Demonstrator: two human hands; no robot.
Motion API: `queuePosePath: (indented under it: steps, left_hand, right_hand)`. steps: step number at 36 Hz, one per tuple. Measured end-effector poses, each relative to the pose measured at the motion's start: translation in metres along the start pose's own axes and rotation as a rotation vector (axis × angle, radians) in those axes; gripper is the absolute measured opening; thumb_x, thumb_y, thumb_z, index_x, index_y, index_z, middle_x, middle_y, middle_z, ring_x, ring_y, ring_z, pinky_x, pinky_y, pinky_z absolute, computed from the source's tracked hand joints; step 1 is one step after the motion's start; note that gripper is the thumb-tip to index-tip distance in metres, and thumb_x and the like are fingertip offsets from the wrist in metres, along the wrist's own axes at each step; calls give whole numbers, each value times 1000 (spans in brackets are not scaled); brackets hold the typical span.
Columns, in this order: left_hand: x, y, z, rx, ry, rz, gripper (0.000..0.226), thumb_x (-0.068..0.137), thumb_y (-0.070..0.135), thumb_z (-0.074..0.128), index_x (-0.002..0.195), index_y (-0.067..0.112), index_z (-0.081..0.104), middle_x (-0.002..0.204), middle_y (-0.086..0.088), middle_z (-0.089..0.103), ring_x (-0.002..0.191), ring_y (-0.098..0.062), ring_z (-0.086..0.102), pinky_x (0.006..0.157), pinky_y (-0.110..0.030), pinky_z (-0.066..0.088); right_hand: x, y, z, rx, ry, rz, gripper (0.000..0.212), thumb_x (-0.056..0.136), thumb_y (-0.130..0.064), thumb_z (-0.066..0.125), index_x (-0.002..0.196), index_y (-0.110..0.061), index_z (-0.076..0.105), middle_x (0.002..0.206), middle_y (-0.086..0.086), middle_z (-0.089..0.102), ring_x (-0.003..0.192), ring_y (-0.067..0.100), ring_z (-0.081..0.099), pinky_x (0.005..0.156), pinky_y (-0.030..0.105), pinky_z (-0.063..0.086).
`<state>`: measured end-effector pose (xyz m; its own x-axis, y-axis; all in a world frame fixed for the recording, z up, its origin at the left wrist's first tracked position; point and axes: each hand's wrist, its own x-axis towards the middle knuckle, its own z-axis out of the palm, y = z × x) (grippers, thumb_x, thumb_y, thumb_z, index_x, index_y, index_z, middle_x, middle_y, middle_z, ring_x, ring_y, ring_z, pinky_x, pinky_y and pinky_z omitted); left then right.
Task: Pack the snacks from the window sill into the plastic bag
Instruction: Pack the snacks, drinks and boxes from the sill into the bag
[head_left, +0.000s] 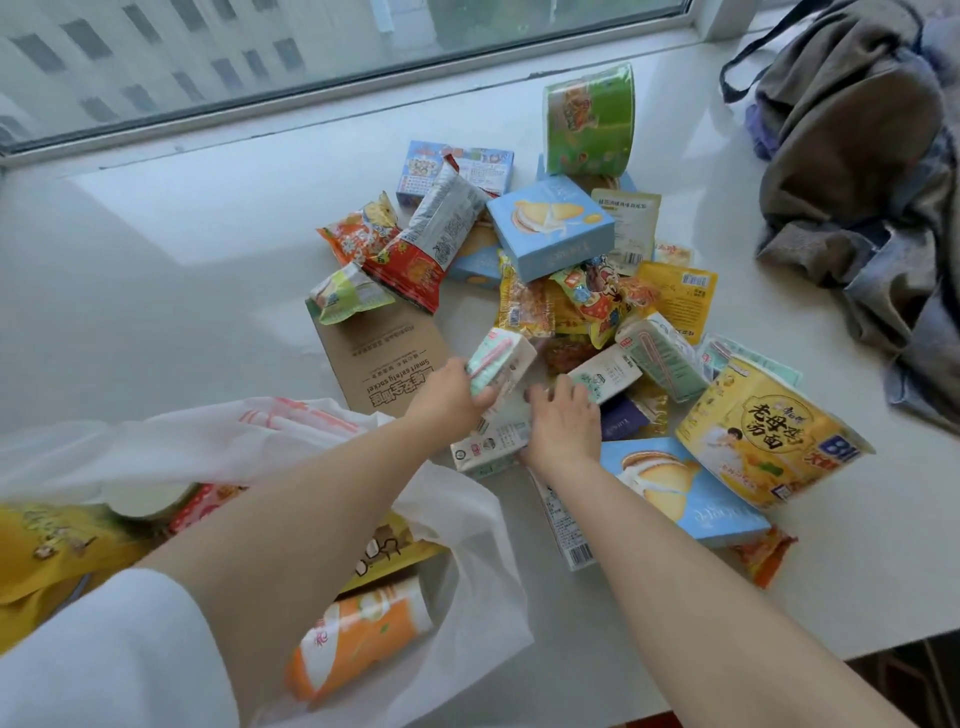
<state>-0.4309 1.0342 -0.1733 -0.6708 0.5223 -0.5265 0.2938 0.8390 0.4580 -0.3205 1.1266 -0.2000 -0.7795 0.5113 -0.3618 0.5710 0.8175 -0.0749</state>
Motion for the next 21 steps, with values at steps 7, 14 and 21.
queuePosePath:
  steps: [7, 14, 21]
  left_hand:
    - [-10, -27, -17, -510, 35, -231, 42, 91, 42, 56, 120, 13, 46, 105, -6, 66, 87, -19, 66, 73, -36, 57]
    - [-23, -43, -41, -867, 38, -274, 50, 90, 36, 58, 127, 6, 45, 106, -10, 67, 90, -21, 69, 75, -35, 57]
    - [-61, -51, -69, -1133, 105, -100, 53, 87, 25, 65, 132, 11, 41, 120, -12, 62, 101, -25, 66, 90, -45, 53]
  right_hand:
    - [2, -21, 11, -283, -87, -370, 32, 93, -20, 45, 124, -18, 51, 125, 7, 50, 119, 29, 40, 98, 39, 30]
    - [-5, -12, 1, 190, -54, -86, 33, 83, -35, 65, 107, -16, 55, 113, 7, 57, 107, 28, 51, 82, 36, 41]
    - [-35, -18, -63, 1262, -55, 152, 17, 83, -24, 71, 96, -24, 60, 96, -2, 64, 96, 20, 60, 78, 33, 50]
